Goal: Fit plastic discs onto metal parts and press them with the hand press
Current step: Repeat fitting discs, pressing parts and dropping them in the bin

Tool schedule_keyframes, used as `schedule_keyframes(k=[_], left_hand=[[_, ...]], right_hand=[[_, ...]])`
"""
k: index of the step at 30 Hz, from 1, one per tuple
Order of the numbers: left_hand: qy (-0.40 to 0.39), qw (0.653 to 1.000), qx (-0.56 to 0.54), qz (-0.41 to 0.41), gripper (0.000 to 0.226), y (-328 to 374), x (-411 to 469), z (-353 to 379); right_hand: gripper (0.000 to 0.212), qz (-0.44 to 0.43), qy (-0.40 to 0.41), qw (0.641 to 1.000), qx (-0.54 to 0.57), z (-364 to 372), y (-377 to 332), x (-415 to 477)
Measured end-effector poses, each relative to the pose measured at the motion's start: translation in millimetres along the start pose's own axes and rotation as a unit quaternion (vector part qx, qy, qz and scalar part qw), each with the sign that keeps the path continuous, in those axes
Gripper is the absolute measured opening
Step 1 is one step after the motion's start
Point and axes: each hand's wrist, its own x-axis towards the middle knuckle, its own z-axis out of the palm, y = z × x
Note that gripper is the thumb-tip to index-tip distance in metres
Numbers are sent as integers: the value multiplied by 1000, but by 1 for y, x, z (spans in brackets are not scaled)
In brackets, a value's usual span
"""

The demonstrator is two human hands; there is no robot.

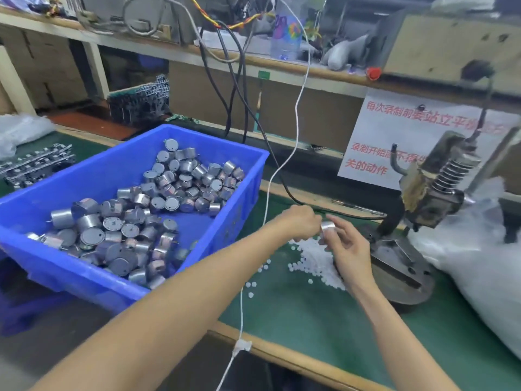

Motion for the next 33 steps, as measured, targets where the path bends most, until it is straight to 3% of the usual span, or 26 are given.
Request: schedule_keyframes(k=[5, 8, 12, 17, 21, 25, 28, 33], left_hand=[[2, 992, 117, -53, 21, -24, -6, 58], [19, 994, 90, -57, 27, -35, -12, 75], [59, 996, 33, -55, 10, -40, -15, 81], [106, 994, -9, -23, 8, -50, -24, 89], [76, 990, -105, 54, 13, -46, -35, 110], [136, 979, -26, 153, 11, -53, -38, 130], [197, 969, -23, 144, 10, -59, -38, 132], [198, 971, -66, 113, 13, -62, -37, 129]], right_hand=[[22, 78, -2, 997, 14, -33, 34, -48], [19, 96, -5, 995, 21, -29, 40, -65], [14, 100, 14, 994, 34, -24, 40, -69], [19, 112, 10, 994, 19, -29, 42, -70], [21, 85, -1, 996, -7, -28, 44, -73], [23, 75, -8, 996, -53, -28, 48, -75], [23, 75, -14, 995, -67, -26, 50, -73], [23, 37, -20, 993, -110, -23, 50, -66]])
